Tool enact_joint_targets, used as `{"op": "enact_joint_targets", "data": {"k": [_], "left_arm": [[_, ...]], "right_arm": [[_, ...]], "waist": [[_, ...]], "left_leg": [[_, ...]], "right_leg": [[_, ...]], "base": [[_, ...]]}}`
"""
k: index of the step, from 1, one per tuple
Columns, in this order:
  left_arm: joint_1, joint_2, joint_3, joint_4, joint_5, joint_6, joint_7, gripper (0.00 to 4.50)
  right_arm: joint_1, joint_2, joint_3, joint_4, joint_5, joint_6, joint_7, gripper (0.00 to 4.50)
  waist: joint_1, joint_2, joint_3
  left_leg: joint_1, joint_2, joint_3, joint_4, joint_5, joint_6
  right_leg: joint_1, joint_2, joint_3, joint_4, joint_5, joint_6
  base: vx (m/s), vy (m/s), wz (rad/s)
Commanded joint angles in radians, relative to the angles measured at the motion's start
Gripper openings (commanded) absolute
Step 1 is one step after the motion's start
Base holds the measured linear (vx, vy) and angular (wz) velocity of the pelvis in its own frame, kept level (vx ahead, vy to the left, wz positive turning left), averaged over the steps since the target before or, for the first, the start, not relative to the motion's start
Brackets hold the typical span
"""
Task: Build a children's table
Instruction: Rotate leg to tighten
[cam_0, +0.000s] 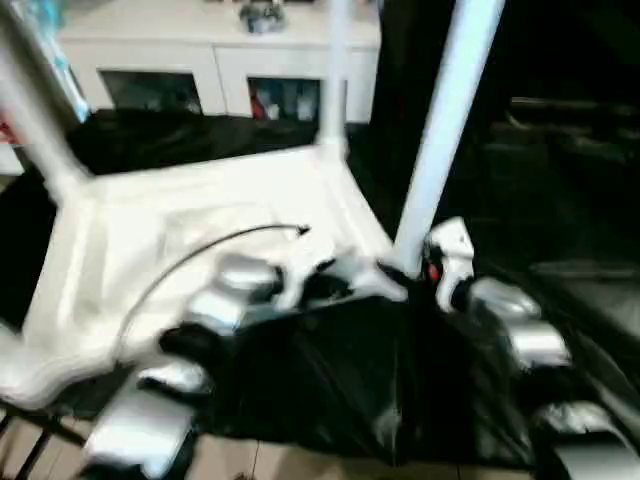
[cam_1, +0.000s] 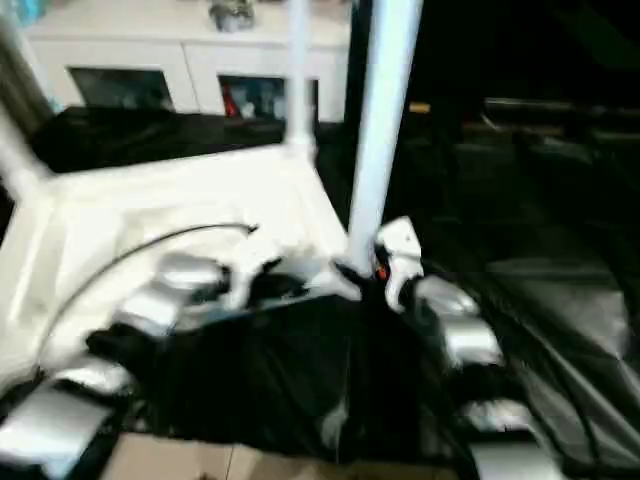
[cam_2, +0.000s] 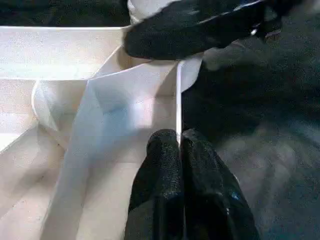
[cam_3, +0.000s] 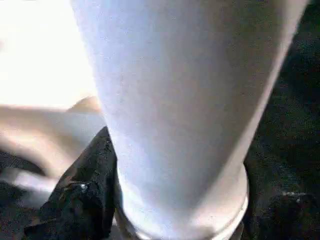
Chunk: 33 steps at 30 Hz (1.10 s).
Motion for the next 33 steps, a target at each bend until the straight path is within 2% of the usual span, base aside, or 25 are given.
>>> {"op": "enact_joint_targets", "data": {"k": [1, 2, 5, 6, 8, 9, 10, 12, 13, 14, 16, 18, 22, 24, 26, 29, 33], "left_arm": [[-0.044, -0.044, 0.019, 0.001, -0.021, -0.023, 0.058, 0.0], [-0.047, -0.05, 0.017, 0.007, -0.018, -0.029, 0.065, 0.0], [-0.044, -0.054, 0.011, 0.012, -0.01, -0.048, 0.052, 0.0], [-0.043, -0.054, 0.009, 0.013, -0.008, -0.053, 0.047, 0.0], [-0.03, -0.041, -0.001, 0.005, -0.008, -0.074, 0.009, 0.0], [-0.021, -0.033, -0.008, -0.003, -0.009, -0.092, -0.017, 0.0], [-0.011, -0.025, -0.014, -0.012, -0.015, -0.101, -0.04, 0.0], [0.003, -0.013, -0.021, -0.026, -0.022, -0.116, -0.073, 0.0], [0.013, -0.003, -0.025, -0.037, -0.027, -0.118, -0.095, 0.0], [0.021, 0.005, -0.027, -0.045, -0.03, -0.116, -0.111, 0.0], [0.036, 0.021, -0.032, -0.062, -0.035, -0.13, -0.146, 0.0], [0.046, 0.031, -0.033, -0.076, -0.044, -0.137, -0.177, 0.0], [0.071, 0.061, -0.037, -0.118, -0.07, -0.142, -0.269, 0.0], [0.091, 0.1, -0.047, -0.157, -0.081, -0.134, -0.349, 0.0], [0.098, 0.112, -0.048, -0.166, -0.084, -0.133, -0.372, 0.0], [0.105, 0.136, -0.047, -0.175, -0.089, -0.129, -0.409, 0.0], [0.109, 0.163, -0.043, -0.186, -0.095, -0.12, -0.437, 0.0]], "right_arm": [[0.001, 0.069, 0.027, 0.066, -0.011, 0.021, -0.06, 2.75], [-0.006, 0.087, 0.024, 0.075, -0.01, 0.013, -0.07, 2.75], [-0.012, 0.125, 0.034, 0.084, -0.021, -0.02, -0.055, 2.75], [-0.014, 0.135, 0.035, 0.089, -0.021, -0.03, -0.045, 3.09], [-0.015, 0.15, 0.031, 0.087, 0.0, -0.035, -0.008, 3.44], [-0.014, 0.148, 0.033, 0.083, 0.005, -0.037, 0.008, 3.51], [-0.013, 0.144, 0.037, 0.081, 0.01, -0.039, 0.026, 3.62], [-0.006, 0.13, 0.049, 0.073, 0.011, -0.044, 0.065, 3.82], [0.003, 0.115, 0.063, 0.059, 0.008, -0.048, 0.102, 3.89], [0.012, 0.101, 0.076, 0.048, 0.001, -0.053, 0.129, 3.98], [0.028, 0.075, 0.093, 0.026, -0.008, -0.062, 0.171, 4.19], [0.038, 0.059, 0.096, 0.012, -0.008, -0.063, 0.2, 4.19], [0.068, 0.003, 0.109, -0.037, -0.005, -0.069, 0.308, 4.19], [0.119, -0.073, 0.139, -0.13, 0.022, -0.056, 0.468, 4.19], [0.133, -0.095, 0.148, -0.16, 0.034, -0.046, 0.513, 4.19], [0.159, -0.142, 0.173, -0.21, 0.046, -0.026, 0.597, 4.19], [0.181, -0.184, 0.195, -0.251, 0.047, -0.003, 0.665, 3.96]], "waist": [[-0.001, -0.003, -0.055], [-0.002, -0.006, -0.057], [0.0, -0.002, -0.06], [-0.001, -0.002, -0.06], [-0.001, -0.003, -0.059], [-0.002, -0.003, -0.059], [-0.004, -0.008, -0.058], [-0.009, -0.005, -0.059], [-0.01, -0.012, -0.06], [-0.01, -0.011, -0.059], [-0.008, -0.01, -0.061], [-0.008, -0.009, -0.06], [0.003, -0.005, -0.061], [0.009, -0.006, -0.059], [0.012, -0.005, -0.059], [0.016, -0.011, -0.057], [0.018, -0.012, -0.056]], "left_leg": [[0.006, 0.021, -0.015, -0.071, -0.25, 0.031], [0.002, 0.02, -0.016, -0.071, -0.236, 0.038], [0.0, 0.022, -0.015, -0.068, -0.21, 0.057], [-0.001, 0.022, -0.015, -0.068, -0.207, 0.06], [0.0, 0.022, -0.014, -0.069, -0.211, 0.069], [-0.002, 0.022, -0.014, -0.069, -0.216, 0.069], [-0.005, 0.023, -0.016, -0.071, -0.219, 0.071], [-0.005, 0.024, -0.017, -0.07, -0.218, 0.073], [-0.007, 0.025, -0.016, -0.069, -0.208, 0.079], [-0.009, 0.025, -0.016, -0.069, -0.197, 0.087], [-0.006, 0.027, -0.014, -0.066, -0.178, 0.096], [-0.006, 0.028, -0.012, -0.066, -0.169, 0.102], [-0.003, 0.033, -0.009, -0.065, -0.166, 0.107], [-0.001, 0.033, -0.008, -0.065, -0.176, 0.107], [-0.001, 0.036, -0.009, -0.065, -0.186, 0.112], [0.0, 0.034, -0.009, -0.067, -0.203, 0.103], [0.0, 0.035, -0.01, -0.069, -0.204, 0.09]], "right_leg": [[0.041, -0.051, 0.034, -0.079, -0.347, -0.194], [0.045, -0.05, 0.033, -0.074, -0.317, -0.202], [0.048, -0.05, 0.032, -0.069, -0.262, -0.219], [0.048, -0.051, 0.032, -0.068, -0.253, -0.222], [0.049, -0.05, 0.031, -0.068, -0.246, -0.23], [0.05, -0.051, 0.031, -0.068, -0.251, -0.23], [0.052, -0.051, 0.03, -0.067, -0.26, -0.228], [0.053, -0.052, 0.03, -0.066, -0.259, -0.23], [0.054, -0.053, 0.031, -0.063, -0.248, -0.235], [0.056, -0.053, 0.03, -0.063, -0.243, -0.236], [0.054, -0.053, 0.031, -0.061, -0.221, -0.244], [0.054, -0.051, 0.031, -0.058, -0.201, -0.257], [0.053, -0.05, 0.032, -0.054, -0.182, -0.267], [0.054, -0.048, 0.033, -0.053, -0.17, -0.269], [0.053, -0.049, 0.034, -0.052, -0.164, -0.272], [0.052, -0.05, 0.034, -0.057, -0.216, -0.26], [0.05, -0.051, 0.035, -0.06, -0.245, -0.247]], "base": [[0.0, 0.0, 0.0], [0.0, 0.0, 0.0], [0.0, 0.0, 0.0], [0.0, 0.0, 0.0], [0.0, 0.0, 0.0], [0.0, 0.0, 0.0], [0.0, 0.0, 0.0], [0.0, 0.0, 0.0], [0.0, 0.0, 0.0], [0.0, 0.0, 0.0], [0.0, 0.0, 0.0], [0.0, 0.0, 0.0], [0.0, 0.0, 0.0], [0.0, 0.0, 0.0], [0.0, 0.0, 0.0], [0.0, 0.0, 0.0], [0.0, 0.0, 0.0]]}}
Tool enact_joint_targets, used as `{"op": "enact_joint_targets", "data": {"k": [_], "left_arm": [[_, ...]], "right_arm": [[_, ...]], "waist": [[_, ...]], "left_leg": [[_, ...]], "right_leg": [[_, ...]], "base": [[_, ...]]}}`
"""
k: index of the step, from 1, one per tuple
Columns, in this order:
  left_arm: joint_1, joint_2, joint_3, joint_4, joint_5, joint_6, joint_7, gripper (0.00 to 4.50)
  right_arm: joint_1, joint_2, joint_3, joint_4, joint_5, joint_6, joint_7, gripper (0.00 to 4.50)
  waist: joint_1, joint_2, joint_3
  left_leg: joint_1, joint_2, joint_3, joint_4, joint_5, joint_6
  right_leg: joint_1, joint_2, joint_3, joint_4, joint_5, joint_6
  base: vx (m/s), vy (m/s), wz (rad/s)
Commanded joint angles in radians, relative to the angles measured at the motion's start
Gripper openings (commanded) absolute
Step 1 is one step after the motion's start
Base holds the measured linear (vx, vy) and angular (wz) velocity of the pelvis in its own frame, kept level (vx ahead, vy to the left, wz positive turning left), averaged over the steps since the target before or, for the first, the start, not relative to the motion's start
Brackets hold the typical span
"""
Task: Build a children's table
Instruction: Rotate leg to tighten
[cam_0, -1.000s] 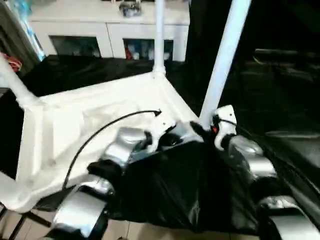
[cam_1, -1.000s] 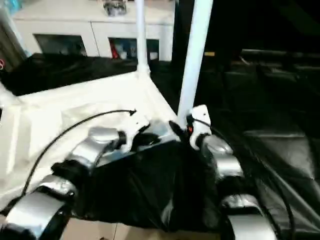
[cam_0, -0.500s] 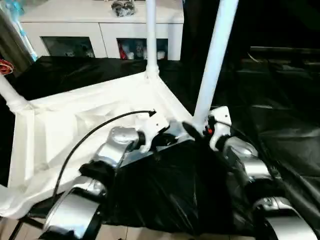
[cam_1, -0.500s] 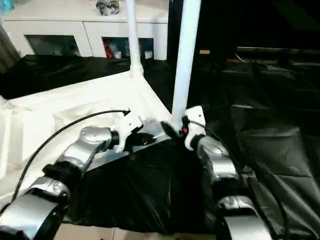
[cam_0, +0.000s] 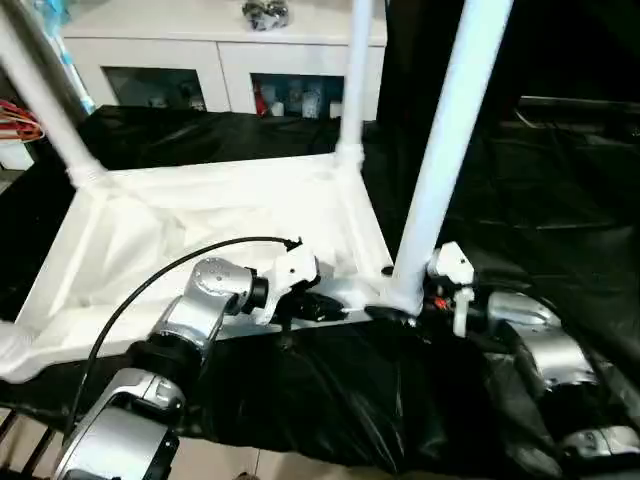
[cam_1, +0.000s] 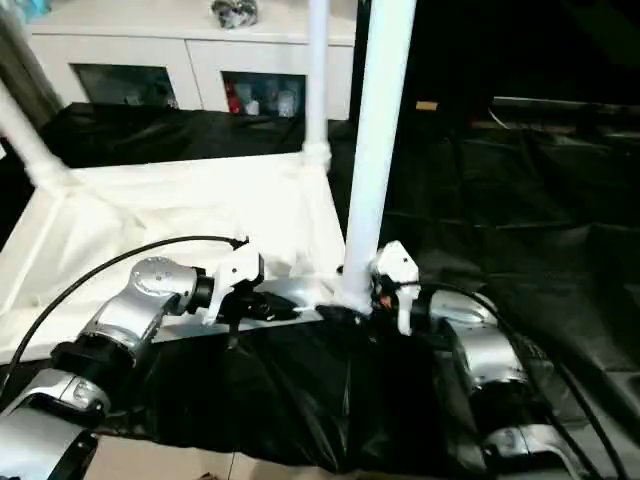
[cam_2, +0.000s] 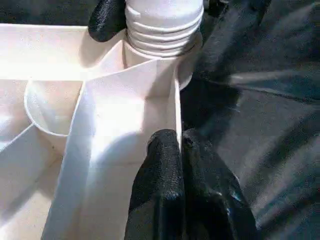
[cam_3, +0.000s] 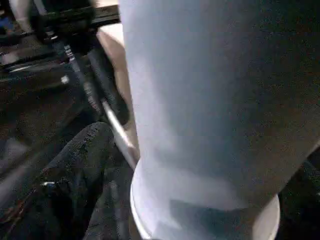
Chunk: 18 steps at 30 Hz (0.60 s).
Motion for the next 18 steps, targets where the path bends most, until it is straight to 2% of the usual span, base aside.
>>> {"op": "enact_joint_targets", "data": {"k": [1, 6, 7, 11, 16, 18], "left_arm": [[-0.001, 0.005, -0.004, -0.047, -0.037, -0.009, -0.036, 0.0], [0.003, 0.019, -0.004, -0.057, -0.041, 0.001, -0.044, 0.0], [0.003, 0.019, -0.004, -0.057, -0.041, 0.001, -0.044, 0.0], [0.005, 0.017, 0.0, -0.059, -0.041, 0.005, -0.043, 0.0], [0.006, 0.008, 0.005, -0.058, -0.045, 0.007, -0.027, 0.0], [0.001, -0.008, 0.014, -0.044, -0.039, 0.0, 0.013, 0.0]], "right_arm": [[0.025, -0.015, 0.058, -0.022, -0.011, 0.036, 0.073, 3.86], [0.035, -0.029, 0.065, -0.043, -0.004, 0.05, 0.093, 3.43], [0.035, -0.029, 0.065, -0.043, -0.004, 0.05, 0.093, 3.22], [0.038, -0.028, 0.07, -0.049, -0.004, 0.056, 0.092, 2.96], [0.043, -0.025, 0.071, -0.061, -0.003, 0.07, 0.085, 2.75], [0.038, -0.007, 0.058, -0.035, -0.023, 0.051, 0.026, 2.72]], "waist": [[0.005, -0.016, -0.057], [0.011, -0.015, -0.057], [0.013, -0.015, -0.058], [0.019, -0.015, -0.058], [0.02, -0.016, -0.059], [0.019, -0.017, -0.058]], "left_leg": [[0.001, 0.032, -0.011, -0.064, -0.199, 0.089], [0.001, 0.033, -0.01, -0.063, -0.183, 0.09], [0.002, 0.033, -0.01, -0.063, -0.183, 0.087], [0.003, 0.033, -0.009, -0.062, -0.177, 0.082], [0.001, 0.032, -0.01, -0.061, -0.171, 0.085], [0.002, 0.032, -0.01, -0.062, -0.173, 0.082]], "right_leg": [[0.052, -0.051, 0.037, -0.059, -0.242, -0.243], [0.05, -0.052, 0.037, -0.057, -0.224, -0.248], [0.05, -0.052, 0.037, -0.056, -0.226, -0.247], [0.05, -0.053, 0.038, -0.056, -0.227, -0.243], [0.051, -0.053, 0.037, -0.055, -0.222, -0.241], [0.051, -0.052, 0.037, -0.056, -0.226, -0.239]], "base": [[0.0, 0.0, 0.0], [0.0, 0.0, 0.0], [0.0, 0.0, 0.0], [0.0, 0.0, 0.0], [0.0, 0.0, 0.0], [0.0, 0.0, 0.0]]}}
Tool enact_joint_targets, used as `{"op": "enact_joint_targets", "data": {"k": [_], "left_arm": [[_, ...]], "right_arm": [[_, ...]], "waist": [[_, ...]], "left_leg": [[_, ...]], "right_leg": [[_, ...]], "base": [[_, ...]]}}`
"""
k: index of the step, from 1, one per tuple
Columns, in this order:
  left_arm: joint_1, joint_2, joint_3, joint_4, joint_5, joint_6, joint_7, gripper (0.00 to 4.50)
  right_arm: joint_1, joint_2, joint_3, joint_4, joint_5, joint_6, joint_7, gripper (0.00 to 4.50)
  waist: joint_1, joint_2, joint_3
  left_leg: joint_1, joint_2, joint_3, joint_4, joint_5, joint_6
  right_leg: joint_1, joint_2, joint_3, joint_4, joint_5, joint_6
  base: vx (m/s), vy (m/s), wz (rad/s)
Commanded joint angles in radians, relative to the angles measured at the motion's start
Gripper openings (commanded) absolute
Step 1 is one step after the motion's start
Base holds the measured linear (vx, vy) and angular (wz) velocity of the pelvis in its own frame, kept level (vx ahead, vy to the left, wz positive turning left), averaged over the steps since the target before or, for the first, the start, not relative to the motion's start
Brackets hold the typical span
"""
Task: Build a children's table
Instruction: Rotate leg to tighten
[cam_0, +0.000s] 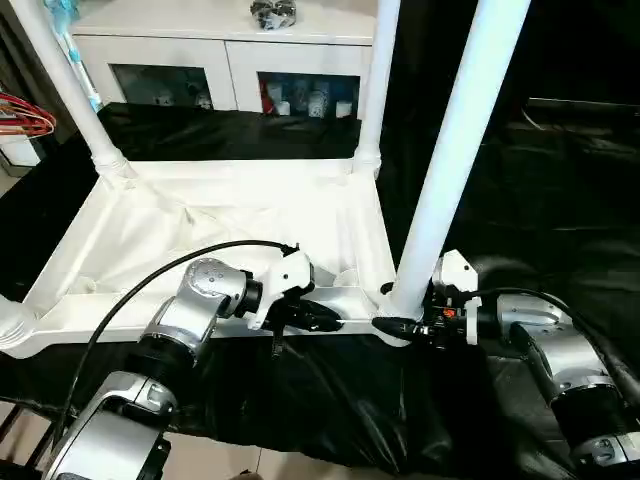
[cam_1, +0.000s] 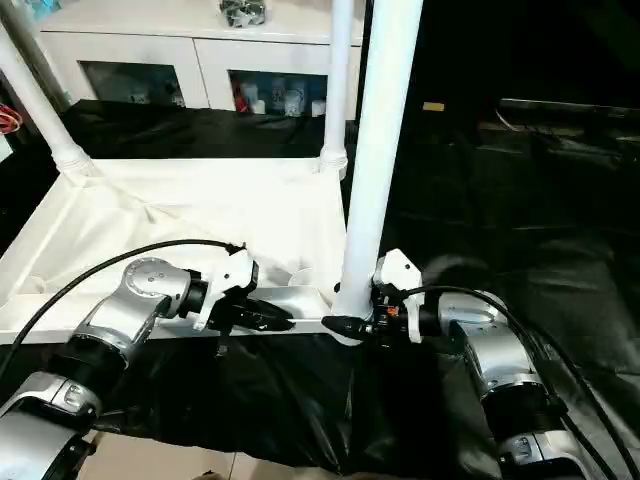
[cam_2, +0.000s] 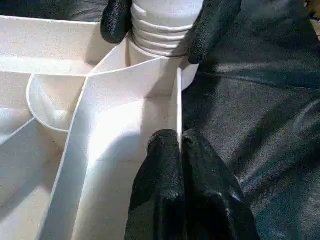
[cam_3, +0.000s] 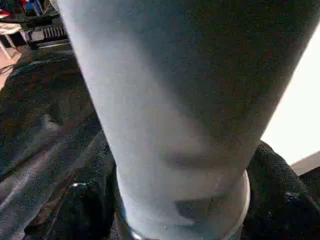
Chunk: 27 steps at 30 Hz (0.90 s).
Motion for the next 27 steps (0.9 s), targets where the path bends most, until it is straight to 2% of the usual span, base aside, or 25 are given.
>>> {"op": "enact_joint_targets", "data": {"k": [1, 2, 3, 4, 5, 6, 7, 8, 10, 11, 12, 13, 15, 16, 17, 18, 20, 24, 25, 27], "left_arm": [[-0.015, -0.027, 0.022, -0.014, -0.033, -0.005, 0.049, 0.0], [-0.039, -0.068, 0.035, 0.021, -0.018, 0.001, 0.142, 0.0], [-0.039, -0.068, 0.035, 0.021, -0.018, 0.001, 0.142, 0.0], [-0.049, -0.085, 0.038, 0.033, -0.013, 0.006, 0.175, 0.0], [-0.065, -0.104, 0.041, 0.055, -0.001, 0.01, 0.226, 0.0], [-0.096, -0.141, 0.047, 0.094, 0.019, 0.02, 0.318, 0.0], [-0.105, -0.153, 0.05, 0.105, 0.023, 0.023, 0.345, 0.0], [-0.123, -0.175, 0.056, 0.127, 0.03, 0.035, 0.399, 0.0], [-0.151, -0.213, 0.068, 0.159, 0.033, 0.053, 0.475, 0.0], [-0.172, -0.243, 0.076, 0.184, 0.036, 0.062, 0.533, 0.0], [-0.172, -0.243, 0.076, 0.184, 0.036, 0.062, 0.533, 0.0], [-0.183, -0.263, 0.075, 0.198, 0.039, 0.063, 0.567, 0.0], [-0.188, -0.272, 0.067, 0.207, 0.049, 0.054, 0.576, 0.0], [-0.187, -0.272, 0.059, 0.208, 0.053, 0.043, 0.563, 0.0], [-0.189, -0.274, 0.058, 0.214, 0.056, 0.038, 0.561, 0.0], [-0.19, -0.275, 0.056, 0.218, 0.058, 0.032, 0.56, 0.0], [-0.184, -0.268, 0.049, 0.22, 0.063, 0.013, 0.536, 0.0], [-0.163, -0.243, 0.042, 0.2, 0.056, -0.014, 0.484, 0.0], [-0.152, -0.231, 0.04, 0.189, 0.048, -0.023, 0.459, 0.0], [-0.141, -0.218, 0.037, 0.178, 0.042, -0.037, 0.432, 0.0]], "right_arm": [[0.02, 0.022, 0.041, 0.018, -0.022, 0.006, -0.019, 2.72], [-0.02, 0.082, -0.003, 0.116, -0.068, -0.019, -0.229, 2.72], [-0.02, 0.082, -0.003, 0.116, -0.068, -0.019, -0.229, 2.72], [-0.039, 0.106, -0.021, 0.156, -0.081, -0.023, -0.315, 2.72], [-0.057, 0.132, -0.038, 0.191, -0.083, -0.019, -0.383, 2.72], [-0.086, 0.175, -0.064, 0.243, -0.081, -0.009, -0.485, 2.71], [-0.094, 0.187, -0.069, 0.256, -0.079, -0.007, -0.507, 2.71], [-0.11, 0.211, -0.076, 0.281, -0.078, -0.007, -0.551, 2.71], [-0.141, 0.252, -0.088, 0.322, -0.075, -0.003, -0.623, 2.71], [-0.174, 0.29, -0.099, 0.363, -0.07, 0.002, -0.691, 2.71], [-0.174, 0.29, -0.099, 0.363, -0.07, 0.002, -0.691, 2.71], [-0.206, 0.325, -0.109, 0.4, -0.068, 0.0, -0.754, 2.71], [-0.23, 0.35, -0.113, 0.427, -0.072, -0.016, -0.787, 2.71], [-0.239, 0.361, -0.113, 0.434, -0.073, -0.032, -0.782, 2.71], [-0.244, 0.366, -0.115, 0.442, -0.076, -0.041, -0.783, 3.05], [-0.249, 0.371, -0.117, 0.449, -0.078, -0.05, -0.784, 3.26], [-0.254, 0.375, -0.127, 0.455, -0.072, -0.057, -0.767, 3.43], [-0.239, 0.352, -0.123, 0.442, -0.066, -0.059, -0.707, 3.78], [-0.228, 0.333, -0.11, 0.427, -0.071, -0.064, -0.678, 3.78], [-0.214, 0.314, -0.096, 0.409, -0.076, -0.067, -0.651, 3.95]], "waist": [[-0.001, -0.016, -0.057], [-0.004, -0.018, -0.056], [-0.009, -0.015, -0.052], [-0.016, -0.017, -0.051], [-0.021, -0.019, -0.055], [-0.029, -0.016, -0.053], [-0.035, -0.015, -0.051], [-0.036, -0.017, -0.053], [-0.035, -0.018, -0.052], [-0.034, -0.014, -0.056], [-0.037, -0.015, -0.056], [-0.033, -0.01, -0.058], [-0.036, -0.012, -0.058], [-0.034, -0.008, -0.059], [-0.036, -0.01, -0.06], [-0.035, -0.01, -0.061], [-0.036, -0.013, -0.061], [-0.038, -0.011, -0.06], [-0.039, -0.014, -0.06], [-0.039, -0.013, -0.059]], "left_leg": [[0.002, 0.031, -0.01, -0.062, -0.18, 0.078], [0.003, 0.032, -0.01, -0.064, -0.19, 0.071], [0.003, 0.03, -0.009, -0.065, -0.203, 0.059], [0.004, 0.024, -0.015, -0.068, -0.235, 0.036], [0.007, 0.024, -0.017, -0.068, -0.234, 0.025], [0.008, 0.024, -0.015, -0.068, -0.239, 0.024], [0.013, 0.022, -0.015, -0.069, -0.264, 0.013], [0.009, 0.022, -0.018, -0.069, -0.259, 0.014], [0.009, 0.02, -0.016, -0.068, -0.255, 0.027], [0.007, 0.02, -0.016, -0.066, -0.238, 0.033], [0.006, 0.019, -0.015, -0.066, -0.23, 0.034], [0.004, 0.019, -0.017, -0.065, -0.219, 0.04], [0.003, 0.018, -0.016, -0.065, -0.215, 0.043], [0.003, 0.018, -0.015, -0.064, -0.213, 0.044], [-0.001, 0.018, -0.015, -0.064, -0.206, 0.052], [0.001, 0.018, -0.014, -0.062, -0.204, 0.056], [0.0, 0.019, -0.014, -0.062, -0.199, 0.064], [0.002, 0.021, -0.013, -0.063, -0.203, 0.075], [-0.001, 0.02, -0.013, -0.062, -0.205, 0.078], [-0.002, 0.021, -0.013, -0.062, -0.204, 0.084]], "right_leg": [[0.05, -0.053, 0.037, -0.059, -0.241, -0.233], [0.047, -0.053, 0.037, -0.062, -0.269, -0.227], [0.042, -0.053, 0.038, -0.064, -0.293, -0.223], [0.047, -0.055, 0.034, -0.072, -0.376, -0.198], [0.046, -0.055, 0.035, -0.073, -0.383, -0.189], [0.039, -0.053, 0.038, -0.074, -0.379, -0.191], [0.037, -0.05, 0.036, -0.079, -0.4, -0.191], [0.043, -0.052, 0.035, -0.078, -0.395, -0.186], [0.041, -0.053, 0.036, -0.081, -0.389, -0.186], [0.043, -0.054, 0.038, -0.077, -0.361, -0.193], [0.042, -0.051, 0.038, -0.076, -0.347, -0.198], [0.047, -0.052, 0.035, -0.073, -0.326, -0.201], [0.047, -0.05, 0.035, -0.072, -0.297, -0.212], [0.047, -0.051, 0.034, -0.071, -0.291, -0.213], [0.051, -0.052, 0.034, -0.068, -0.266, -0.218], [0.049, -0.052, 0.034, -0.068, -0.258, -0.219], [0.05, -0.051, 0.035, -0.066, -0.237, -0.229], [0.05, -0.052, 0.035, -0.065, -0.237, -0.235], [0.052, -0.051, 0.035, -0.066, -0.242, -0.234], [0.054, -0.052, 0.034, -0.065, -0.243, -0.232]], "base": [[0.0, 0.0, 0.0], [0.0, 0.0, 0.0], [0.0, 0.0, 0.0], [0.0, 0.0, 0.0], [0.0, 0.0, 0.0], [0.0, 0.0, 0.0], [0.0, 0.0, 0.0], [0.0, 0.0, 0.0], [0.0, 0.0, 0.0], [0.0, 0.0, 0.0], [0.0, 0.0, 0.0], [0.0, 0.0, 0.0], [0.0, 0.0, 0.0], [0.0, 0.0, 0.0], [0.0, 0.0, 0.0], [0.0, 0.0, 0.0], [0.0, 0.0, 0.0], [0.0, 0.0, 0.0], [0.0, 0.0, 0.0], [0.0, 0.0, 0.0]]}}
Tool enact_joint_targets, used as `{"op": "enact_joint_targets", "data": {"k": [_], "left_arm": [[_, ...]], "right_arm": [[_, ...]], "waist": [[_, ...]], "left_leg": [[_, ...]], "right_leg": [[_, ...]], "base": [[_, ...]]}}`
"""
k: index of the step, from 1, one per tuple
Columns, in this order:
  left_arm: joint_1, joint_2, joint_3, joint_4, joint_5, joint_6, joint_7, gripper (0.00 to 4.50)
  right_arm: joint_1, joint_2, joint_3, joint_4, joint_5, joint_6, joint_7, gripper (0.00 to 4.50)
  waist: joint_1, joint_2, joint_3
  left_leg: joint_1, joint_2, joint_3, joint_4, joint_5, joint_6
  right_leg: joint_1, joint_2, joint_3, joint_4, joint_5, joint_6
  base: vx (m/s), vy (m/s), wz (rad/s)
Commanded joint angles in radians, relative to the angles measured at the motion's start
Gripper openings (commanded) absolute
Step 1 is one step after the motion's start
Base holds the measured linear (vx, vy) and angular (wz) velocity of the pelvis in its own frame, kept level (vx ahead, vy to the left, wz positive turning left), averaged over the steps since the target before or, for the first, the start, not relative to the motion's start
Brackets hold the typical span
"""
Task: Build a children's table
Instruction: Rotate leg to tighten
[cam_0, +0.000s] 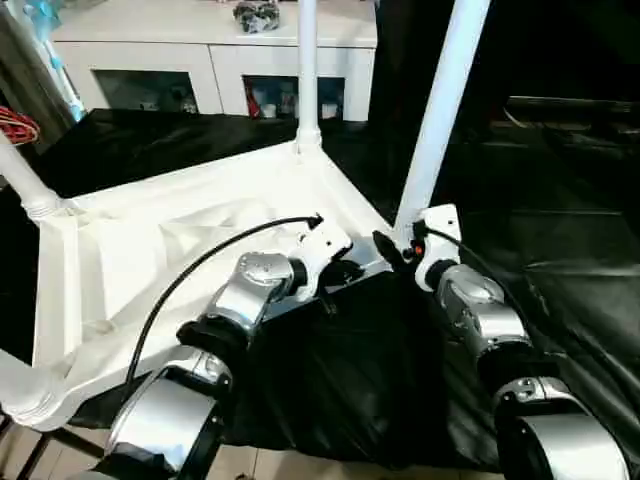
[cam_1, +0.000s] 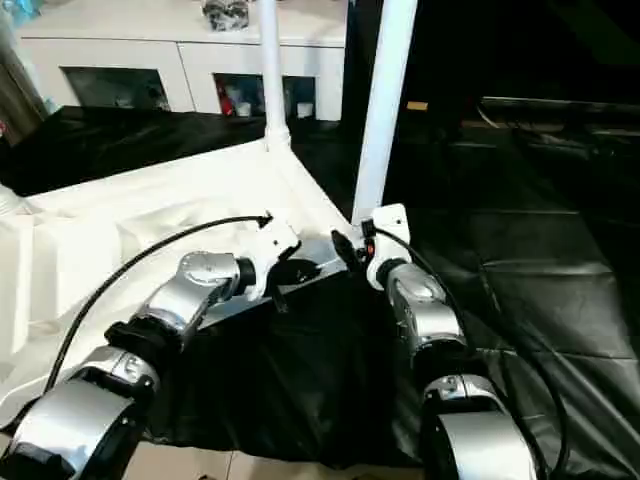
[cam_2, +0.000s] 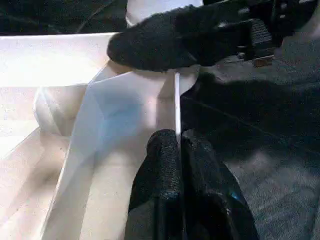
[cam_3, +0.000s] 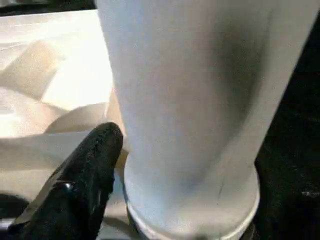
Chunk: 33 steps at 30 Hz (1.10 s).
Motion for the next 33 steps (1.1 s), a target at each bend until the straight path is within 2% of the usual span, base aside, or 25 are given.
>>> {"op": "enact_joint_targets", "data": {"k": [1, 3, 4, 7, 8, 10, 14, 16, 17, 25, 29, 30, 32, 33], "left_arm": [[0.023, -0.01, -0.028, -0.073, -0.045, -0.082, -0.117, 0.0], [0.04, 0.009, -0.032, -0.093, -0.053, -0.092, -0.162, 0.0], [0.049, 0.02, -0.034, -0.104, -0.058, -0.099, -0.188, 0.0], [0.071, 0.051, -0.036, -0.141, -0.081, -0.094, -0.266, 0.0], [0.085, 0.08, -0.039, -0.164, -0.099, -0.083, -0.332, 0.0], [0.09, 0.094, -0.041, -0.17, -0.103, -0.08, -0.359, 0.0], [0.099, 0.137, -0.043, -0.185, -0.111, -0.067, -0.427, 0.0], [0.099, 0.151, -0.042, -0.185, -0.11, -0.065, -0.451, 0.0], [0.097, 0.164, -0.042, -0.181, -0.107, -0.067, -0.468, 0.0], [0.1, 0.195, -0.04, -0.191, -0.115, -0.062, -0.505, 0.0], [0.105, 0.192, -0.036, -0.194, -0.116, -0.06, -0.494, 0.0], [0.107, 0.184, -0.033, -0.193, -0.113, -0.06, -0.475, 0.0], [0.105, 0.156, -0.024, -0.192, -0.104, -0.047, -0.414, 0.0], [0.102, 0.138, -0.019, -0.189, -0.098, -0.035, -0.372, 0.0]], "right_arm": [[0.051, 0.007, 0.092, -0.025, -0.006, 0.021, 0.148, 3.95], [0.075, -0.02, 0.102, -0.063, -0.001, 0.022, 0.207, 3.95], [0.09, -0.036, 0.106, -0.085, 0.002, 0.023, 0.242, 3.95], [0.133, -0.086, 0.125, -0.155, 0.025, 0.036, 0.359, 3.95], [0.17, -0.127, 0.145, -0.213, 0.048, 0.047, 0.469, 3.95], [0.188, -0.147, 0.158, -0.24, 0.057, 0.052, 0.521, 3.95], [0.246, -0.222, 0.212, -0.337, 0.074, 0.082, 0.673, 3.95], [0.26, -0.247, 0.225, -0.366, 0.073, 0.092, 0.714, 3.62], [0.267, -0.265, 0.236, -0.382, 0.071, 0.099, 0.74, 3.62], [0.281, -0.287, 0.262, -0.427, 0.062, 0.12, 0.767, 2.89], [0.286, -0.274, 0.269, -0.434, 0.058, 0.123, 0.756, 2.78], [0.285, -0.261, 0.263, -0.427, 0.057, 0.121, 0.736, 2.78], [0.266, -0.217, 0.233, -0.374, 0.043, 0.104, 0.637, 2.76], [0.251, -0.186, 0.212, -0.339, 0.035, 0.096, 0.562, 2.76]], "waist": [[0.002, -0.011, -0.058], [0.004, -0.008, -0.057], [0.004, -0.01, -0.056], [0.013, -0.008, -0.056], [0.017, -0.012, -0.056], [0.019, -0.008, -0.056], [0.025, -0.011, -0.055], [0.026, -0.011, -0.055], [0.026, -0.011, -0.054], [0.033, -0.014, -0.056], [0.033, -0.015, -0.056], [0.033, -0.019, -0.056], [0.035, -0.018, -0.054], [0.031, -0.019, -0.052]], "left_leg": [[-0.001, 0.024, -0.012, -0.065, -0.206, 0.083], [-0.003, 0.027, -0.012, -0.065, -0.212, 0.089], [-0.003, 0.028, -0.01, -0.065, -0.215, 0.091], [0.001, 0.033, -0.009, -0.065, -0.216, 0.093], [0.0, 0.031, -0.009, -0.065, -0.216, 0.093], [0.0, 0.035, -0.009, -0.067, -0.215, 0.096], [0.0, 0.034, -0.008, -0.066, -0.217, 0.096], [-0.001, 0.034, -0.009, -0.067, -0.217, 0.089], [0.0, 0.034, -0.01, -0.067, -0.22, 0.086], [0.001, 0.034, -0.009, -0.066, -0.195, 0.08], [0.0, 0.034, -0.009, -0.065, -0.194, 0.079], [0.0, 0.034, -0.009, -0.065, -0.194, 0.079], [0.0, 0.034, -0.009, -0.067, -0.194, 0.076], [-0.001, 0.034, -0.01, -0.069, -0.211, 0.064]], "right_leg": [[0.051, -0.053, 0.033, -0.066, -0.257, -0.23], [0.053, -0.051, 0.033, -0.066, -0.252, -0.231], [0.053, -0.049, 0.033, -0.066, -0.254, -0.229], [0.049, -0.05, 0.034, -0.065, -0.257, -0.237], [0.054, -0.048, 0.033, -0.063, -0.249, -0.238], [0.049, -0.049, 0.035, -0.061, -0.235, -0.244], [0.05, -0.05, 0.036, -0.062, -0.237, -0.244], [0.05, -0.051, 0.036, -0.062, -0.253, -0.24], [0.049, -0.051, 0.036, -0.063, -0.263, -0.237], [0.048, -0.052, 0.037, -0.059, -0.243, -0.236], [0.048, -0.052, 0.037, -0.059, -0.248, -0.235], [0.049, -0.052, 0.036, -0.06, -0.251, -0.233], [0.046, -0.054, 0.037, -0.061, -0.267, -0.23], [0.046, -0.055, 0.037, -0.063, -0.298, -0.222]], "base": [[0.0, 0.0, 0.0], [0.0, 0.0, 0.0], [0.0, 0.0, 0.0], [0.0, 0.0, 0.0], [0.0, 0.0, 0.0], [0.0, 0.0, 0.0], [0.0, 0.0, 0.0], [0.0, 0.0, 0.0], [0.0, 0.0, 0.0], [0.0, 0.0, 0.0], [0.0, 0.0, 0.0], [0.0, 0.0, 0.0], [0.0, 0.0, 0.0], [0.0, 0.0, 0.0]]}}
